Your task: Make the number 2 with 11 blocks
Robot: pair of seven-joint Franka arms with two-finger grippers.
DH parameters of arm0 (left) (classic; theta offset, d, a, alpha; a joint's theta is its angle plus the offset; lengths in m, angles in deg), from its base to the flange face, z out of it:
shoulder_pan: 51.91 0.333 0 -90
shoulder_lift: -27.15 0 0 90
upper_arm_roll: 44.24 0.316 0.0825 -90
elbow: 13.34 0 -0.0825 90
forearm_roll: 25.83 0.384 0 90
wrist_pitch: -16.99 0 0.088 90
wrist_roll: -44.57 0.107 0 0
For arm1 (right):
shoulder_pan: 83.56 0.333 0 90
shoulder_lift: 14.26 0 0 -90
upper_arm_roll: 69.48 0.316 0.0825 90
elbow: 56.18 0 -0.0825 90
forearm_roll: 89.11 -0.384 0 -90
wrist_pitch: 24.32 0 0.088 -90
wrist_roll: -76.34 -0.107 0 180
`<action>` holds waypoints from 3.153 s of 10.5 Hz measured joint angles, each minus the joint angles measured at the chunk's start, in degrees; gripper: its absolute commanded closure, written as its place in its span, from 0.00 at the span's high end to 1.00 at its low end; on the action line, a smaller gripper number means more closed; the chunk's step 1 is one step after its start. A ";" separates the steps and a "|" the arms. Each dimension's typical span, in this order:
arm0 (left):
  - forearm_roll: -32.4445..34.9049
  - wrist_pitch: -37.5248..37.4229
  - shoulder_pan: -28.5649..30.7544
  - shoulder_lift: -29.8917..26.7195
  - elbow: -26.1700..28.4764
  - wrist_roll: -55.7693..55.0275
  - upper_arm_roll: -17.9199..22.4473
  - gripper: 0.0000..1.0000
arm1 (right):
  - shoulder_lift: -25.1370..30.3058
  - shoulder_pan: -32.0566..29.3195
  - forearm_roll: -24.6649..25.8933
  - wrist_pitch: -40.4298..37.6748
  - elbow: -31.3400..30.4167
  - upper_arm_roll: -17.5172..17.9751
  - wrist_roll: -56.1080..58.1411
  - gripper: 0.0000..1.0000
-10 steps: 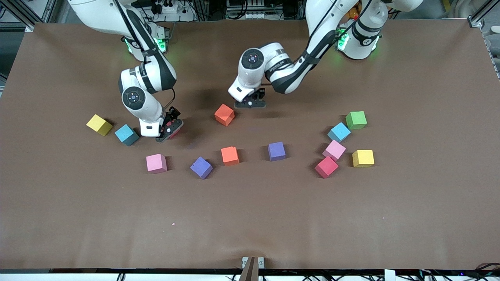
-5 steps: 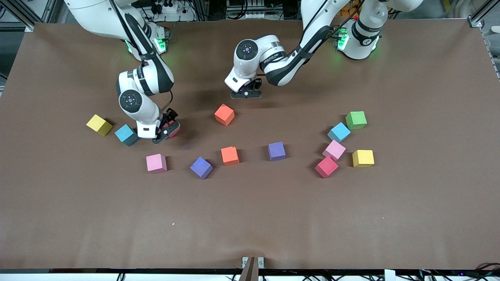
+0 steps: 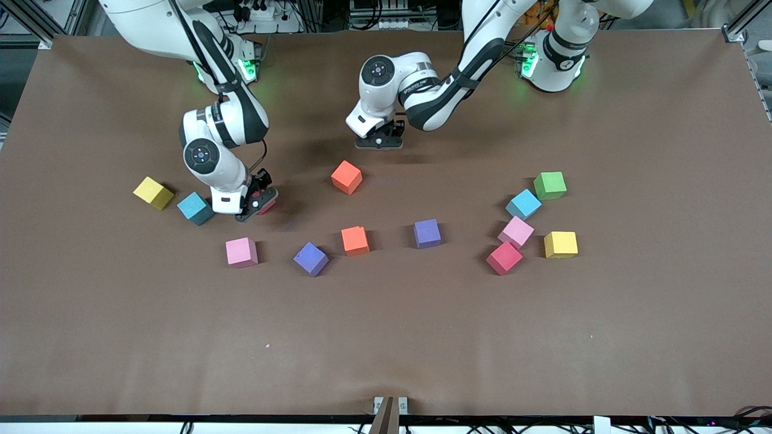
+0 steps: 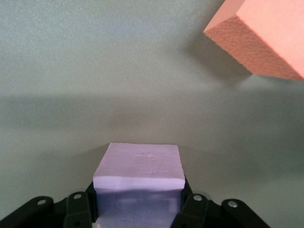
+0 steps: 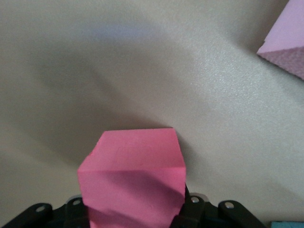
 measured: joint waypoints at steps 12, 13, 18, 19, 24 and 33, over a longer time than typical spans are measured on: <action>0.44 -8.44 11.02 -7.10 -5.55 -9.21 2.32 1.00 | 10.82 8.74 -0.42 -11.94 1.60 0.82 6.62 0.33; 0.49 -10.46 13.30 -7.08 -6.80 -6.84 3.87 1.00 | 11.37 9.99 -0.43 -12.31 2.06 0.84 8.48 0.33; 0.51 -17.34 21.63 -5.09 -16.87 6.76 6.93 1.00 | 11.15 21.14 0.33 -12.33 2.67 0.91 12.06 0.33; 0.51 -17.36 21.70 -3.47 -18.15 7.03 7.11 1.00 | 10.97 23.48 0.36 -12.33 2.67 0.94 12.06 0.33; 0.57 -20.92 25.55 -1.45 -21.49 16.85 10.36 1.00 | 8.36 34.20 0.36 -10.40 2.65 0.99 8.18 0.33; 0.28 -23.29 32.74 2.96 -20.68 21.53 10.20 1.00 | 0.27 40.46 0.44 -1.92 3.03 0.97 4.20 0.34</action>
